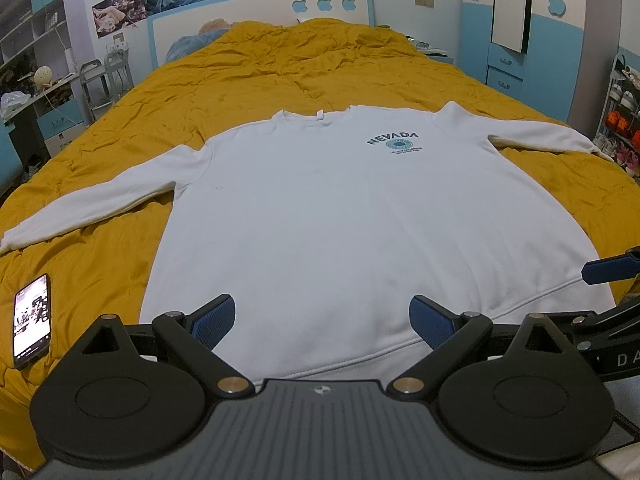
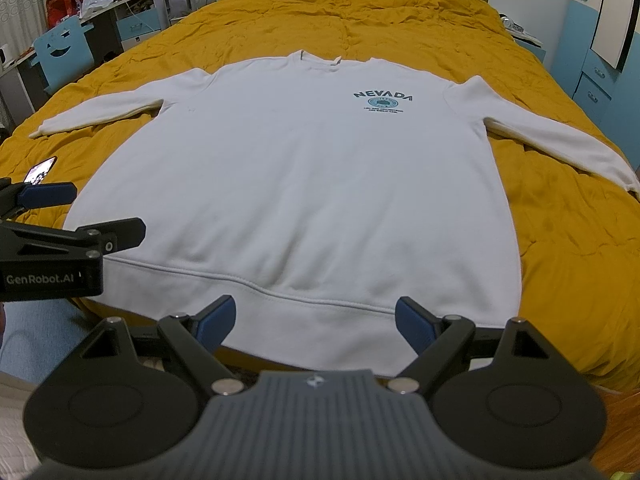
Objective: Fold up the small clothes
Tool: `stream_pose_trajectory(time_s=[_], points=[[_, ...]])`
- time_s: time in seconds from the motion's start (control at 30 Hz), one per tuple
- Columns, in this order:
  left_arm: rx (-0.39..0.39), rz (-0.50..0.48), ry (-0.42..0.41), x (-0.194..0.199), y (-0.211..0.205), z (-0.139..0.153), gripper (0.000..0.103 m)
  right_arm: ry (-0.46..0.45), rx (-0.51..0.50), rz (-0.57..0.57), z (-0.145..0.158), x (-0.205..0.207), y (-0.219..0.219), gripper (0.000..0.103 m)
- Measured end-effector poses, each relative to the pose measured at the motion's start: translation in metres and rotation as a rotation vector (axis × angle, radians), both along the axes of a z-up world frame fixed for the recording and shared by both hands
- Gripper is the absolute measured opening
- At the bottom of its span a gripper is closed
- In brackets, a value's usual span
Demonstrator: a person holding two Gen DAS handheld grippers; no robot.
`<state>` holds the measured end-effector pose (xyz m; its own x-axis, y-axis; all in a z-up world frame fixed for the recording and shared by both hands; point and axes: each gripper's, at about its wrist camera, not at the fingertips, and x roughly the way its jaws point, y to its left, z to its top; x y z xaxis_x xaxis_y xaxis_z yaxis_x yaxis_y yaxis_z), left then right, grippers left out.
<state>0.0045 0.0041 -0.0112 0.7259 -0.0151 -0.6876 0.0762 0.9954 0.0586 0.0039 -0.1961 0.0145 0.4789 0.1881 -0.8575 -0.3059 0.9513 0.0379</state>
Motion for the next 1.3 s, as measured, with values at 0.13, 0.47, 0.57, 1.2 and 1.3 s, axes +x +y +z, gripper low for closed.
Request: stream_pose_trajectory(time_s=[0.13,0.47,0.57,1.2,1.3], points=[[0.000,0.000,0.001,0.000,0.000,-0.001,0.103,0.000,0.000,0.001,-0.001,-0.001,0.001,0.083],[0.001,0.001,0.002,0.001,0.000,0.001,0.103,0.001,0.000,0.001,-0.001,-0.001,0.001,0.083],[0.001,0.000,0.003,0.001,0.000,0.000,0.103,0.001,0.000,0.000,-0.001,0.000,0.001,0.083],[0.014,0.014,0.022,0.011,0.008,-0.002,0.103,0.016,-0.010,0.002,-0.001,0.013,0.004,0.083],[0.008,0.030,0.017,0.021,0.013,0.001,0.103,0.010,-0.020,-0.001,0.000,0.022,0.003,0.083]])
